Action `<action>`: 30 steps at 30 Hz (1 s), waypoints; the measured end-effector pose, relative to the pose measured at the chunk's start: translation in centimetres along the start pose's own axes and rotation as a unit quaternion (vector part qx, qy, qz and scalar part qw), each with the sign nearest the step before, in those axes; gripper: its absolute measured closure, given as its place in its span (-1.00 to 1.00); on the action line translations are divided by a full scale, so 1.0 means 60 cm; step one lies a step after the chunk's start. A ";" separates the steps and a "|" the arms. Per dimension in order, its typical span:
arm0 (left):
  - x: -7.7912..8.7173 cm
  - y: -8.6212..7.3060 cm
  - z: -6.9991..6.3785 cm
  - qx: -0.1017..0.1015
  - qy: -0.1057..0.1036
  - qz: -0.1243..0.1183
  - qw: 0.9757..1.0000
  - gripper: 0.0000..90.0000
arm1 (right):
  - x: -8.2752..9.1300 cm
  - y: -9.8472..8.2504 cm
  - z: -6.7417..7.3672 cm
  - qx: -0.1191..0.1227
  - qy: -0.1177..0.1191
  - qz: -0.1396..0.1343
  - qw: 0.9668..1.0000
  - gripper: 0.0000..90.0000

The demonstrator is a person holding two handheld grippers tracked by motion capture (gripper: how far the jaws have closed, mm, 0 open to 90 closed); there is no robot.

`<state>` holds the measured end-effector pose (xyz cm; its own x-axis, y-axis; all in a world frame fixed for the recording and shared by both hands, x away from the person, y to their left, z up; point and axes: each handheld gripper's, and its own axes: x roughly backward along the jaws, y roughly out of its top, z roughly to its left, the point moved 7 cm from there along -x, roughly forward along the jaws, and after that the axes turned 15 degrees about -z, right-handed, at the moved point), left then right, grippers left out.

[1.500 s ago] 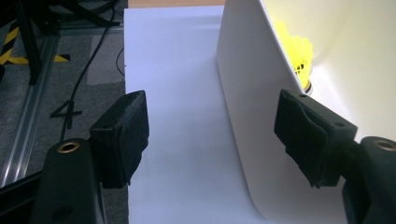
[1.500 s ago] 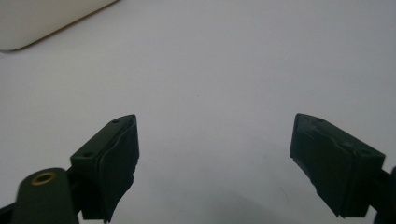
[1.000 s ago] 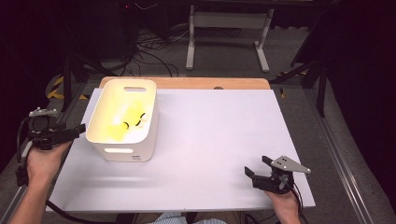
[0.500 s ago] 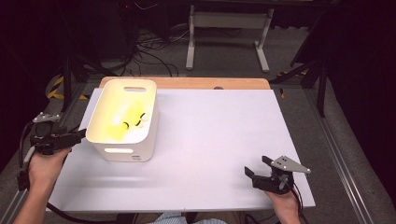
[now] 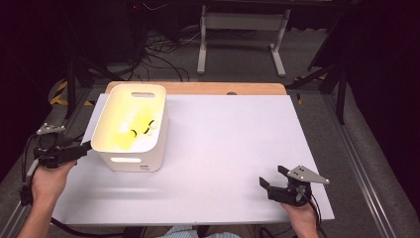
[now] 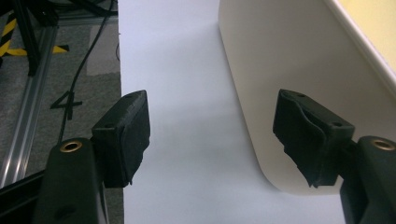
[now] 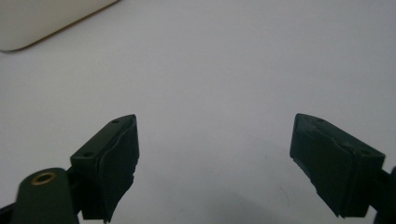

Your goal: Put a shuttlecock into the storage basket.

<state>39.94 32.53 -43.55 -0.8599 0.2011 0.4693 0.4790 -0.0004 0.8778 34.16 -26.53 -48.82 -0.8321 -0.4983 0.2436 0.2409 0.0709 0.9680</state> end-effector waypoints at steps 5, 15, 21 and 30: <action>-0.001 -0.006 -0.001 0.002 -0.001 0.000 1.000 -0.36 | 0.000 0.000 0.000 0.000 0.000 0.000 1.000 -0.63; -0.002 -0.017 -0.002 0.002 -0.001 0.003 1.000 -0.35 | 0.000 0.000 0.000 -0.001 0.001 0.000 1.000 -0.63; -0.004 -0.026 -0.003 0.003 -0.002 0.005 1.000 -0.35 | 0.000 0.000 0.000 0.000 0.001 0.000 1.000 -0.63; -0.005 -0.036 -0.002 0.008 -0.002 0.006 1.000 -0.35 | 0.000 0.000 0.000 0.000 0.001 -0.001 1.000 -0.63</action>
<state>39.15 32.36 -45.60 -0.8531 0.2052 0.4796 0.4925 0.0133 0.8702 34.13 -26.53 -48.81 -0.8317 -0.4995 0.2425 0.2401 0.0702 0.9682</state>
